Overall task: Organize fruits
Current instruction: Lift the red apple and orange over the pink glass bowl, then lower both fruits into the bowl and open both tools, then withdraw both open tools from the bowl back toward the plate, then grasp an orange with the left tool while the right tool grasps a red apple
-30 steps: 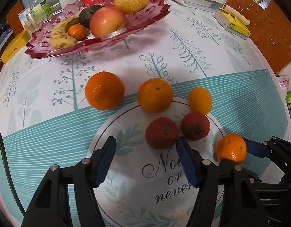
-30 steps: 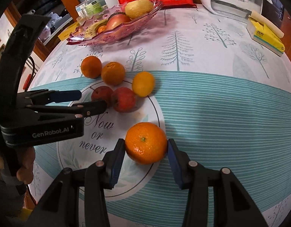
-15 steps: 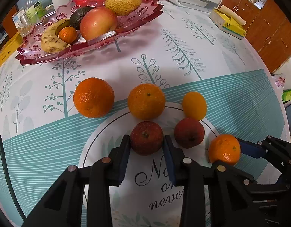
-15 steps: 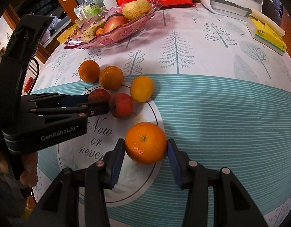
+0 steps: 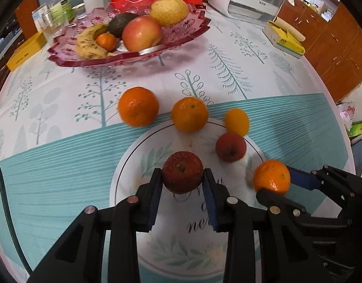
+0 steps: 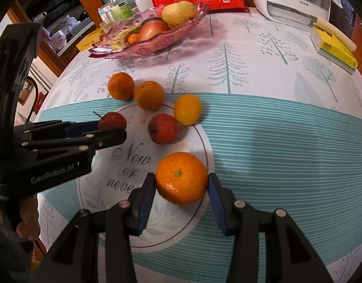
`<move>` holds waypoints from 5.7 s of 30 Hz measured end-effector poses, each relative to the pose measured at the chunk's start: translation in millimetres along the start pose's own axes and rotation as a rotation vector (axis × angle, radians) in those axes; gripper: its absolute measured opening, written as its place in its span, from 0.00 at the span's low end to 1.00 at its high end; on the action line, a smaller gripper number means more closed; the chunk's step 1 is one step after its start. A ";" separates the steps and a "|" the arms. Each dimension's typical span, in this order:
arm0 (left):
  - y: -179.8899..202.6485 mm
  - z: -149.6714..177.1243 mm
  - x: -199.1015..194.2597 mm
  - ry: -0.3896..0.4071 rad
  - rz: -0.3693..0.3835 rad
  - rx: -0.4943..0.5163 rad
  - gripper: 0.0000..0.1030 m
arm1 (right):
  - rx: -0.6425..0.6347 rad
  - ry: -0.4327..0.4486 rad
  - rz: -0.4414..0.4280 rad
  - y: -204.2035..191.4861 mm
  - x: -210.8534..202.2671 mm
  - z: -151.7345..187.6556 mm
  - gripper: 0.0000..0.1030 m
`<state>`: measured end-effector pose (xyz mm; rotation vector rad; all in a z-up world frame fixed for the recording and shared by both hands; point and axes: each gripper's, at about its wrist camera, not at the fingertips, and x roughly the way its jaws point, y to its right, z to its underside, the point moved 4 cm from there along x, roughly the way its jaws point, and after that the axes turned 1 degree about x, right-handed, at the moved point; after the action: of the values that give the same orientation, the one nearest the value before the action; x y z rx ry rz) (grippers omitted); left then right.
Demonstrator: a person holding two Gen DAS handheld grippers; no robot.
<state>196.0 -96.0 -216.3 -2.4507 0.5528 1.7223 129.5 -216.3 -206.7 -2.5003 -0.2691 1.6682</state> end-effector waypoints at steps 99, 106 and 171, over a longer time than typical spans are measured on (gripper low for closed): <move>-132.7 -149.6 -97.3 0.172 -0.221 0.015 0.76 | -0.190 0.093 0.004 -96.4 -4.2 -194.6 0.68; -114.7 -136.0 -134.8 0.235 -0.205 -0.004 0.76 | -0.141 0.159 0.022 -88.5 -41.9 -188.4 0.68; -57.3 -61.3 17.7 0.064 -0.086 -0.001 0.81 | 0.068 -0.063 0.039 -18.7 48.0 -44.4 0.34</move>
<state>275.6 -64.1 -218.1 -2.4981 0.4456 1.6177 187.0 -187.8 -229.1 -2.4224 -0.1675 1.7422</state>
